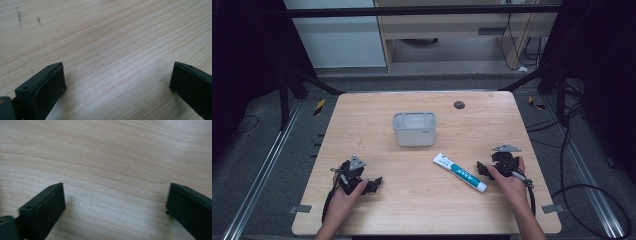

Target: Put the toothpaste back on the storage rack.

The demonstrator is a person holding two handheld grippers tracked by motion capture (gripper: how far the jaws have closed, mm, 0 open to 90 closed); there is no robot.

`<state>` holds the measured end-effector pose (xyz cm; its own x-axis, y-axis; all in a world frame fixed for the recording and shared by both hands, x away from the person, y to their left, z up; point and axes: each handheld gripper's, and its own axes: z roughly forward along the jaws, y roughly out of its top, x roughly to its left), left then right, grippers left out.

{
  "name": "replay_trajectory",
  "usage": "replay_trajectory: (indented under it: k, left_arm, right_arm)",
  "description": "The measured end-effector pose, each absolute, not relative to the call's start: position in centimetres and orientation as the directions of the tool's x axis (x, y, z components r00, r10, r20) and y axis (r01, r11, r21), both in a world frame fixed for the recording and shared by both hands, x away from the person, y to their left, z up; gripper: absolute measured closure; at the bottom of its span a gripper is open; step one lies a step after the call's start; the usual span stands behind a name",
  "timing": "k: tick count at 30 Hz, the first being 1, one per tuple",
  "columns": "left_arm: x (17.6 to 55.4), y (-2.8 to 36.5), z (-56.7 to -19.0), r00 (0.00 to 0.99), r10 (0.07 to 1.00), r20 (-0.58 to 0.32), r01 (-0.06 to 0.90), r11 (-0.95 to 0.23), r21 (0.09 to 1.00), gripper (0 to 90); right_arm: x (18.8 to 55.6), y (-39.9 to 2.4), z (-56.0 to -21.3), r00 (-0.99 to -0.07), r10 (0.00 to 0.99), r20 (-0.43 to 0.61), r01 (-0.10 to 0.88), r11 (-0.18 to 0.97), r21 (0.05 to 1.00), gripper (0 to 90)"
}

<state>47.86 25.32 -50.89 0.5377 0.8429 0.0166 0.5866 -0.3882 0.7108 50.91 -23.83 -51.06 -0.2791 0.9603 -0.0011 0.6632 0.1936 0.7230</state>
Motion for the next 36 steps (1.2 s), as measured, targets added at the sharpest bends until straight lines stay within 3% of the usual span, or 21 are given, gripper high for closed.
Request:
replay_trajectory:
  k: [6, 12, 19, 36]
  left_arm:
    - [47.9, 25.3, -50.9, 0.538, 0.843, 0.017, 0.586, -0.388, 0.711, 0.0]
    - [47.9, 25.3, -50.9, 0.538, 0.843, 0.017, 0.587, -0.388, 0.711, 0.0]
    - [47.9, 25.3, -50.9, 0.538, 0.843, 0.017, 0.587, -0.389, 0.710, 0.0]
    - [47.8, 25.3, -50.9, 0.536, 0.844, 0.017, 0.587, -0.387, 0.711, 0.0]
  right_arm:
    - [49.4, -23.6, -48.8, -0.332, 0.942, -0.040, 0.636, 0.255, 0.728, 12.3]
    - [48.1, -21.7, -45.2, -0.462, 0.882, -0.094, 0.617, 0.396, 0.680, 23.4]
    - [48.0, -18.3, -42.4, -0.604, 0.792, -0.094, 0.580, 0.517, 0.629, 28.4]
    - [50.0, -13.8, -40.9, -0.717, 0.694, -0.074, 0.561, 0.636, 0.531, 45.4]
